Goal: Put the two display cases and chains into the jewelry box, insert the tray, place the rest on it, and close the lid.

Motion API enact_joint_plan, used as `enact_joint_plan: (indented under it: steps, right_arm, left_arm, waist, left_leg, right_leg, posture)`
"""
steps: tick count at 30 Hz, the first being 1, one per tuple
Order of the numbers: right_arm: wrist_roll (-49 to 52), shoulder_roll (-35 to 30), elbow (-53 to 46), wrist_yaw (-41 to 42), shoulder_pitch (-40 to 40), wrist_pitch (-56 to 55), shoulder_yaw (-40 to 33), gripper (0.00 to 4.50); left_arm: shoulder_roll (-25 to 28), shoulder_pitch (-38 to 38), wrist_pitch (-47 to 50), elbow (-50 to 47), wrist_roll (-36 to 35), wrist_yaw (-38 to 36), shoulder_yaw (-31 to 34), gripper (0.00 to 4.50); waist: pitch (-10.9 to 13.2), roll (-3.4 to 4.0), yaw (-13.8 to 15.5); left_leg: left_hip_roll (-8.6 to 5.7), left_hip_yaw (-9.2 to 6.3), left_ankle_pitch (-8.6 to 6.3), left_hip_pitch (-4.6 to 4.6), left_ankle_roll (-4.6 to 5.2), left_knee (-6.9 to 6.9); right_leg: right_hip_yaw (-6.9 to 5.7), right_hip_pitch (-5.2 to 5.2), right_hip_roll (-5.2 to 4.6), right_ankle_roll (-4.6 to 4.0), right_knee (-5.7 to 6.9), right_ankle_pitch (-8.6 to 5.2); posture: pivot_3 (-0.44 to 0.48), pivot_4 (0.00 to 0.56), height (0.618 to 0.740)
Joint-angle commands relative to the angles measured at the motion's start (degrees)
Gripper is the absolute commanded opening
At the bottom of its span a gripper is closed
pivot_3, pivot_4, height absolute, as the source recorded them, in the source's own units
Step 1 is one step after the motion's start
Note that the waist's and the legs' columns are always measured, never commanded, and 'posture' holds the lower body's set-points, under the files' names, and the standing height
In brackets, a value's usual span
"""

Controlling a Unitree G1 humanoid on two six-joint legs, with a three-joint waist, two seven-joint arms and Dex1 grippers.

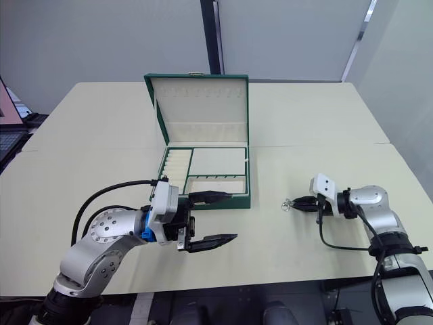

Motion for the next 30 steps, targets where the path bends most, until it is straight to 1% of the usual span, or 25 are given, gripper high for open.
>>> enact_joint_plan:
  steps: [1,11,15,18,23,30]
  right_arm:
    - [3.0,-2.0,-5.0,1.9,0.3,4.6,-2.4,0.01]
    - [10.2,-5.8,-23.7,2.6,-0.6,19.1,-5.5,0.01]
    - [12.8,-5.5,-29.3,1.4,-3.5,25.4,-5.6,0.01]
    - [15.6,-4.1,-32.2,-0.2,-7.2,31.0,-5.7,0.01]
    - [18.3,-0.5,-34.5,-3.3,-14.0,37.4,-4.2,0.01]
    - [14.8,6.7,-29.9,-7.2,-22.3,38.0,0.7,0.01]
  left_arm:
    - [-0.6,0.0,-0.7,-0.6,-0.3,0.4,0.6,4.5]
    - [-0.6,1.6,-0.8,-0.7,-0.8,2.1,2.9,4.5]
    - [-1.0,3.4,-1.4,-1.1,-0.5,4.3,5.1,4.5]
    - [-1.6,5.8,-1.2,-2.6,-1.2,6.8,7.5,4.5]
    - [-2.5,11.4,-0.2,-6.3,-2.5,11.8,12.3,4.5]
    - [-4.1,20.2,0.3,-12.0,-3.9,19.5,18.5,4.5]
  waist:
    - [0.0,0.03,0.0]
    - [0.1,0.13,0.1]
    - [0.1,0.14,0.1]
    - [0.1,0.14,0.0]
    - [0.1,0.13,0.0]
    - [0.1,0.14,-0.1]
  left_leg:
    - [0.0,0.0,0.0,-0.01,0.0,0.0]
    - [0.0,-0.01,0.0,-0.05,0.0,-0.05]
    - [0.0,0.0,-0.01,-0.07,0.0,-0.06]
    - [0.0,-0.01,-0.01,-0.09,0.0,-0.08]
    - [0.01,0.0,-0.01,-0.19,0.0,-0.1]
    - [0.02,0.02,-0.02,-0.2,-0.01,-0.17]
  right_leg:
    - [0.0,0.0,0.0,0.0,0.0,0.0]
    - [0.01,-0.05,0.0,0.0,-0.05,0.0]
    - [0.03,-0.09,0.0,0.0,-0.06,0.0]
    - [0.03,-0.13,0.0,0.0,-0.06,0.0]
    - [0.02,-0.23,-0.01,0.0,-0.09,0.0]
    - [0.04,-0.3,-0.02,0.0,-0.1,0.0]
  posture:
    - [0.0,0.15,0.74]
    - [0.0,0.15,0.74]
    - [0.0,0.15,0.74]
    - [0.0,0.15,0.74]
    - [0.0,0.15,0.74]
    - [0.0,0.15,0.74]
